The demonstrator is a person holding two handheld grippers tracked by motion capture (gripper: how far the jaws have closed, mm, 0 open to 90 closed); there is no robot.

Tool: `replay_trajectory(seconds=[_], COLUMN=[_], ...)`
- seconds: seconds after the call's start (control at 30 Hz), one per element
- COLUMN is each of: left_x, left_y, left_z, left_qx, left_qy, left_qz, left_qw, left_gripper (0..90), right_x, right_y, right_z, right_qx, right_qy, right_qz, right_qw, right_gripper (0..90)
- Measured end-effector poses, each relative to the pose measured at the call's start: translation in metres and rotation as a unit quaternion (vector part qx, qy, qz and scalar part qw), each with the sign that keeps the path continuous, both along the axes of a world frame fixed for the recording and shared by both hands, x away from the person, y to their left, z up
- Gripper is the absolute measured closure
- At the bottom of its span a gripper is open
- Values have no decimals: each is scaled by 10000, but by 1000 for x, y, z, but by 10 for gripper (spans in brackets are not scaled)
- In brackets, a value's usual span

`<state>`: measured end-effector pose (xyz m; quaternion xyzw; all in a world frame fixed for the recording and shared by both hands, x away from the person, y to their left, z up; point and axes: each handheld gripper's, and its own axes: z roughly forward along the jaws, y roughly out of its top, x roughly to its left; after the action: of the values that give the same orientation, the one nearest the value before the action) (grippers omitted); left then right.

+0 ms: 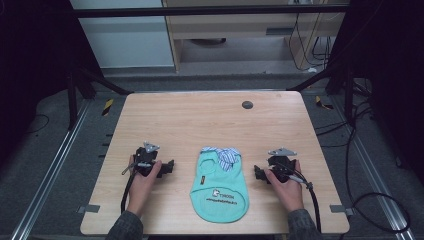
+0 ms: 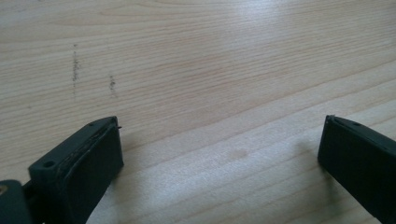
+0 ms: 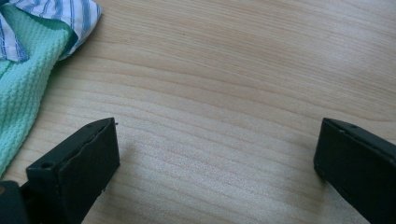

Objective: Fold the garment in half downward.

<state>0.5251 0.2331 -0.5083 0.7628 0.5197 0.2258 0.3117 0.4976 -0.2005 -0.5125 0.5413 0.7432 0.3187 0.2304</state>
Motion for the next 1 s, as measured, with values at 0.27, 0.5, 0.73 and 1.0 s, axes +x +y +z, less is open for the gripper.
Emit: replay_trajectory(seconds=[0.27,0.5,0.73,1.0], left_x=[-1,-4,-8,20], left_y=[-3,-13,-33,-56], left_z=[0,1,22,45], left_qx=[3,7,148,-197], left_qy=[8,-35,-155,27], left_qz=[-42,-301,-897,-1343], left_qw=[10000,9995,9957,9907], left_gripper=[0,37,160,278], right_x=[0,-2,-4,18], right_y=[0,1,11,31], right_z=[0,1,22,40], right_qx=[-18,-9,-2,-10], right_qy=[-8,-66,-336,-120], right_qz=[43,206,704,1276], right_qw=[10000,9998,9970,9917], right_gripper=[5,107,430,616])
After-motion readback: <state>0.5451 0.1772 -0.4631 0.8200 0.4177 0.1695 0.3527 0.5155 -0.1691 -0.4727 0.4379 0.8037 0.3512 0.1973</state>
